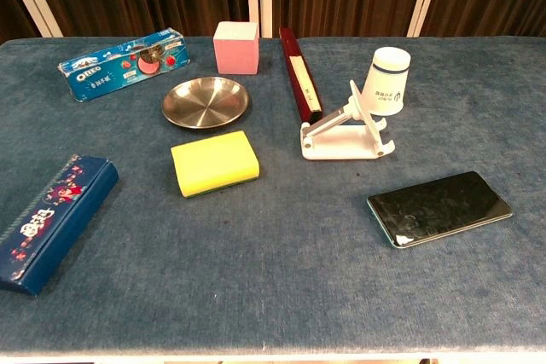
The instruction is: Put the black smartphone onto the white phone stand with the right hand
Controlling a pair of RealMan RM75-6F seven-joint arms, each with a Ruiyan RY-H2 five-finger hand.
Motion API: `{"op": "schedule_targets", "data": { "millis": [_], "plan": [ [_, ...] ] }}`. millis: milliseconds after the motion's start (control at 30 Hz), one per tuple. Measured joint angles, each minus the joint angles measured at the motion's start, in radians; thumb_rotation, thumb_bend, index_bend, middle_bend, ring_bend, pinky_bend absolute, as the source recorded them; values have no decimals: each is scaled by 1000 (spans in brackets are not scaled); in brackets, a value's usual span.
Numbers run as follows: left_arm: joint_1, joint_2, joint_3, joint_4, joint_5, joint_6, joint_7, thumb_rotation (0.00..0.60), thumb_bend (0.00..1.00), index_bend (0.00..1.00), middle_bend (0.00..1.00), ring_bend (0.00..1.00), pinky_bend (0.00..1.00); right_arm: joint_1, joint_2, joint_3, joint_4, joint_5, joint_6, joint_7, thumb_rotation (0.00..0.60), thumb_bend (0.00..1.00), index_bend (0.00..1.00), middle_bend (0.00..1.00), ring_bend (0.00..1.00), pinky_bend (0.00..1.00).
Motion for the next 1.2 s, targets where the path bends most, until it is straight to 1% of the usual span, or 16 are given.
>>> {"op": "schedule_targets", "data": {
  "millis": [100, 167, 267, 400, 467, 567, 700, 800, 1000, 1100, 1200],
  "plan": [
    [-6, -3, -3, 3, -5, -10, 1, 600, 91, 168, 187, 110, 0, 14, -19, 6, -1, -18, -20, -10, 600, 187, 1, 36, 0, 93],
    [-7, -2, -5, 2, -5, -12, 2, 600, 91, 168, 187, 110, 0, 21, -30, 6, 0, -35, -29, -22, 600, 187, 14, 61, 0, 130],
    [-8, 0, -6, -2, -1, -10, 5, 600, 91, 167, 187, 110, 0, 40, -51, -8, 0, -85, -63, -45, 600, 188, 47, 82, 0, 157],
    [-8, -4, -3, -6, 6, -9, 5, 600, 91, 167, 187, 110, 0, 90, -86, -42, -7, -152, -177, -86, 600, 189, 78, 84, 0, 162],
    [-8, -5, -1, -6, 12, -6, 6, 600, 91, 167, 187, 109, 0, 117, -108, -54, -9, -170, -242, -107, 600, 216, 145, 84, 0, 171],
    [-6, -5, -1, -5, 13, -3, 2, 600, 91, 167, 187, 109, 0, 167, -163, -63, -3, -182, -358, -154, 600, 264, 185, 85, 0, 174],
    [-4, -5, 0, -1, 16, -1, -4, 600, 91, 167, 187, 110, 0, 237, -262, -51, 18, -139, -505, -225, 600, 301, 201, 84, 0, 170],
    [-2, -5, 0, 3, 14, 0, -9, 600, 91, 167, 187, 110, 0, 277, -320, -29, 33, -90, -563, -282, 600, 321, 223, 84, 0, 160],
    [2, -5, 1, 10, 14, 3, -17, 600, 91, 167, 187, 110, 0, 321, -376, 2, 38, -26, -611, -394, 600, 355, 238, 84, 0, 155],
    [5, -4, 2, 14, 10, 2, -21, 600, 91, 167, 187, 109, 0, 334, -388, 10, 36, 15, -631, -441, 600, 356, 243, 84, 0, 155],
    [6, -5, 2, 17, 8, 0, -23, 600, 91, 168, 187, 110, 0, 348, -401, 15, 39, 56, -650, -475, 600, 383, 247, 84, 0, 154]
  ]
}}
